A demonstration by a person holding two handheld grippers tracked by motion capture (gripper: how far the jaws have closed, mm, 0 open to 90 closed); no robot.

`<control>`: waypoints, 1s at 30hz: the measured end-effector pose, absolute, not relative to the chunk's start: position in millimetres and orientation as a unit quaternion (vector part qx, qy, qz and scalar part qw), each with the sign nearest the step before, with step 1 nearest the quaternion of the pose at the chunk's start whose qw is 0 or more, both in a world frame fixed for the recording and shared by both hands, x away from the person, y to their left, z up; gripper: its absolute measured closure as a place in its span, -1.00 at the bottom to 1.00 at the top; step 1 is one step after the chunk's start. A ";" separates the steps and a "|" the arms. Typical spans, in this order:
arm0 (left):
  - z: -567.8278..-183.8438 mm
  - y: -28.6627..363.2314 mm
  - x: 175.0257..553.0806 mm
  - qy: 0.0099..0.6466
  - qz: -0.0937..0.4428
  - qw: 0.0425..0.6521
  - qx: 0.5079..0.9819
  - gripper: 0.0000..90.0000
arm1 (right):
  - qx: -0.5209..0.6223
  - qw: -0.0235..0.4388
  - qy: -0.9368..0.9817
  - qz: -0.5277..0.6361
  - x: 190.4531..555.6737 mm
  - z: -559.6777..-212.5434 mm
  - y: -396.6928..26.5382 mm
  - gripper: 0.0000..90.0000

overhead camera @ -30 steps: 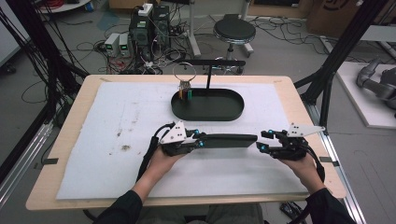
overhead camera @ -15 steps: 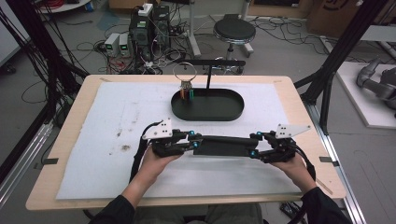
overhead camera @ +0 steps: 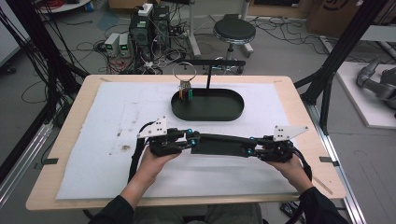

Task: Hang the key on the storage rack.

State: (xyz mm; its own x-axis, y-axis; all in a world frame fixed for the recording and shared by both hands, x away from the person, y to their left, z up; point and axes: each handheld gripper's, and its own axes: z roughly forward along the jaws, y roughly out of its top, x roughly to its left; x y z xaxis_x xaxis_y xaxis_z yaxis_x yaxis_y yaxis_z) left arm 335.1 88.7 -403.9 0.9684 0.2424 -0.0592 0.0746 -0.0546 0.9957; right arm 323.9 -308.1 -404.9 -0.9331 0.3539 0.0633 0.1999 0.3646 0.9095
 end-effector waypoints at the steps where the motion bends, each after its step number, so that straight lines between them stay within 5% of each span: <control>1: -404.0 88.8 335.1 0.109 0.064 0.678 0.724 0.69 | 0.167 0.071 0.824 0.537 323.4 -404.5 -307.7 0.64; 8: -402.6 89.1 334.6 0.118 0.087 0.665 0.732 0.52 | 0.162 0.073 0.825 0.537 322.0 -402.0 -307.6 0.68; 14: -397.5 97.2 336.3 0.141 0.105 0.662 0.729 0.18 | 0.170 0.085 0.824 0.533 322.4 -401.4 -308.4 0.68; 30: -387.9 127.7 329.4 0.187 0.145 0.632 0.737 -0.16 | 0.229 0.138 0.802 0.535 332.2 -394.2 -318.9 0.69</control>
State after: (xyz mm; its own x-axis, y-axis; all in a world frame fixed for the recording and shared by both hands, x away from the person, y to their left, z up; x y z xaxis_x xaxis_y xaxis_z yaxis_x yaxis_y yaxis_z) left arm 329.4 127.7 -387.9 0.8875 0.4603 -0.0226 0.0924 -0.1298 0.9872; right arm 332.2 -318.9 -394.2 -0.8568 0.5152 0.0234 0.2196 0.3235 0.9204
